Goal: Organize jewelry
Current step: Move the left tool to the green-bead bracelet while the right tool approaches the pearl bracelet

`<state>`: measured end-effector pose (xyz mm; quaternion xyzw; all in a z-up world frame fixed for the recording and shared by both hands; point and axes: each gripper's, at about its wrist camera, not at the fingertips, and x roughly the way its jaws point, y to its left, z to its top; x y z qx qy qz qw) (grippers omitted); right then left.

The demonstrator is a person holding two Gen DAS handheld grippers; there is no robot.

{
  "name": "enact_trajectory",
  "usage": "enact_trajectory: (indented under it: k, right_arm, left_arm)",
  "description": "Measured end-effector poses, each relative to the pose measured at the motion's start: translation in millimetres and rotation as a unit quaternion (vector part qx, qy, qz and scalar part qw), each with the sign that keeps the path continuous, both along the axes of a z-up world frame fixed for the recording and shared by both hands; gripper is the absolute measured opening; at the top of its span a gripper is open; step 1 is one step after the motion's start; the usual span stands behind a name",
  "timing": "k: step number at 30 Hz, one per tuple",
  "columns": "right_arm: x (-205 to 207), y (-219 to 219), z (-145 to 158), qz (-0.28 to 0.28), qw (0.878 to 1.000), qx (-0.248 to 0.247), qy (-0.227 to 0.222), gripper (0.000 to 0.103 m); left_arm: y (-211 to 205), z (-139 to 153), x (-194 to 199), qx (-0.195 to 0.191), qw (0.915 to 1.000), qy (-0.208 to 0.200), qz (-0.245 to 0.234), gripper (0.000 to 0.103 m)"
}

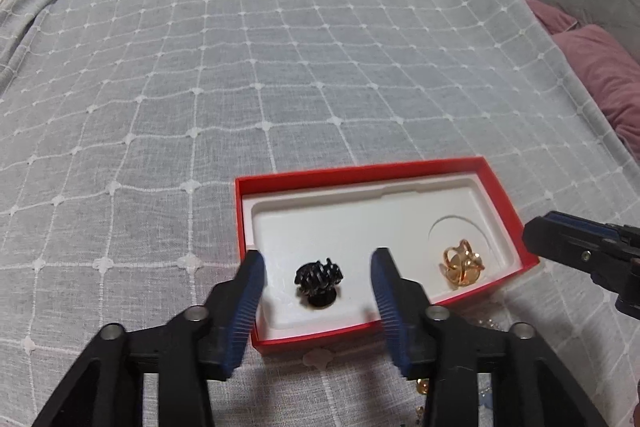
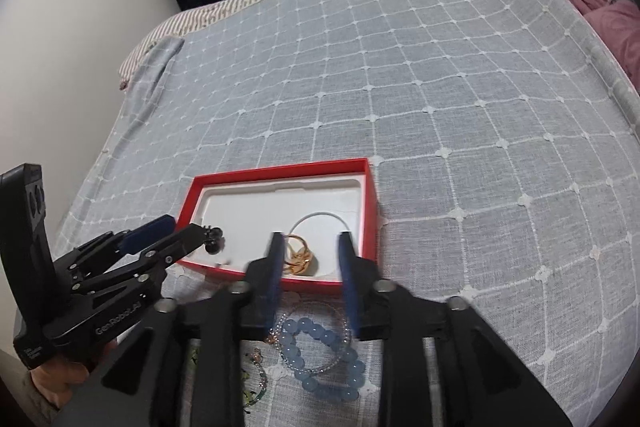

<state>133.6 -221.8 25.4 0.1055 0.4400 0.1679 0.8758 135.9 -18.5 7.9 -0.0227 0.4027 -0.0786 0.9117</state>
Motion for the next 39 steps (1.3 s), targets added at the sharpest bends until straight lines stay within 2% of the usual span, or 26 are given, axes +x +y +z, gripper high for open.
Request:
enact_trajectory:
  k: [1,4,8,12,16,19,24,31,36,37,39]
  right_arm:
    - [-1,-3,0,-0.005,1.000,0.004,0.001,0.041]
    - [-3,-12,2,-0.012,1.000,0.015,0.008,0.042]
    - [-11,-24,7,-0.022,0.999,0.029,0.006,0.048]
    - [-17,-28,6,-0.016,0.999,0.034,0.015,0.052]
    - [-16,-31,1,-0.016,0.998,0.045,0.033,0.055]
    - [-15,-29,-6,-0.016,0.998,0.031,0.053,0.056]
    - [-14,-30,-13,-0.011,0.997,0.029,0.070,0.056]
    - [-20,-27,-9,0.001,0.997,0.031,0.072,0.056]
    - [-24,-21,-17,0.009,0.995,0.026,0.093,0.056]
    - [-24,-21,-19,0.010,0.995,0.025,0.096,0.056]
    - [-24,-21,-21,0.010,0.995,0.026,0.100,0.056]
  left_arm:
    - [1,1,-1,-0.001,1.0000,0.000,0.000,0.050]
    - [8,7,-4,-0.006,1.0000,-0.001,0.004,0.050]
    - [31,22,-15,-0.040,0.9985,-0.018,0.033,0.050]
    - [34,18,-31,-0.015,0.9983,-0.018,0.053,0.051]
    - [34,8,-37,-0.027,0.9981,0.007,0.055,0.056]
    - [28,4,-40,-0.028,0.9978,0.013,0.058,0.066]
    - [13,-2,-50,0.016,0.9991,0.019,0.035,0.069]
    - [6,-9,-62,0.021,0.9990,0.037,0.013,0.069]
    - [-2,-18,-68,0.028,0.9983,0.052,-0.002,0.069]
    - [-4,-20,-69,0.029,0.9980,0.056,-0.008,0.068]
    - [-8,-23,-69,0.035,0.9973,0.062,-0.017,0.058]
